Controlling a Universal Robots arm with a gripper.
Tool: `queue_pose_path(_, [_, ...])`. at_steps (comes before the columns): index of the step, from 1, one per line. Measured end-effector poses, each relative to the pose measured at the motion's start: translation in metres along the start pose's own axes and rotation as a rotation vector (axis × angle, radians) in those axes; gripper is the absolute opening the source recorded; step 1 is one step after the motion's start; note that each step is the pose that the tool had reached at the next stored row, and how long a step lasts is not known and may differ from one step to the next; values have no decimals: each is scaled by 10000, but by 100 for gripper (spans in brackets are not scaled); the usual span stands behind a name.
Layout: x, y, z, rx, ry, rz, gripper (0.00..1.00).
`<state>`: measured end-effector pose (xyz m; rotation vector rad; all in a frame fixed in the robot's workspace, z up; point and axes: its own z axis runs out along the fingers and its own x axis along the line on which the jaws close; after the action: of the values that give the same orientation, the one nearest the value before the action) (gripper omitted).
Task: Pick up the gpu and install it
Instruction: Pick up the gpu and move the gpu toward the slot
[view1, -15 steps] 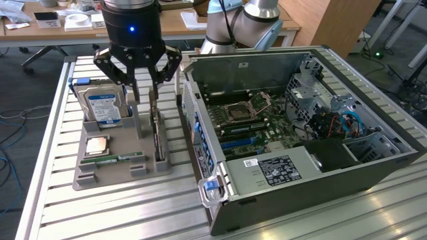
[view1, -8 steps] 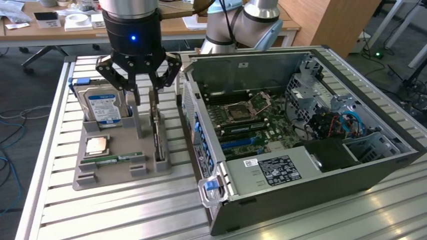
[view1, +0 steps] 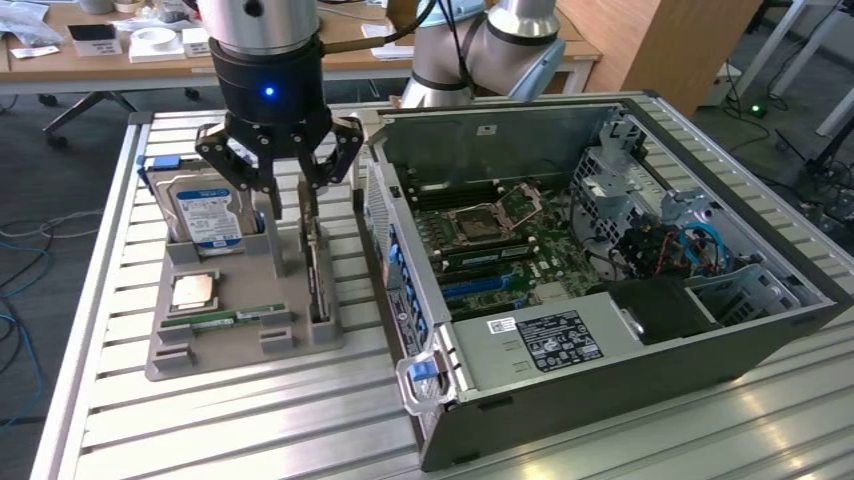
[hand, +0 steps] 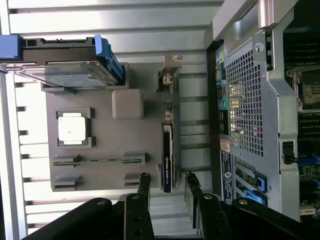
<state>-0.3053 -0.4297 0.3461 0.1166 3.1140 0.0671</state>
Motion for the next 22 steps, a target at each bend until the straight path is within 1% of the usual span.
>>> queue_pose_path(4, [0,0,5,-2,-2,0,42])
queue_pose_path(9, [1,-2,66,-3,-3,-1,42])
queue_pose_path(13, [2,-2,88,-3,-3,0,42])
queue_pose_path(22, [5,-7,224,-2,-2,-1,42])
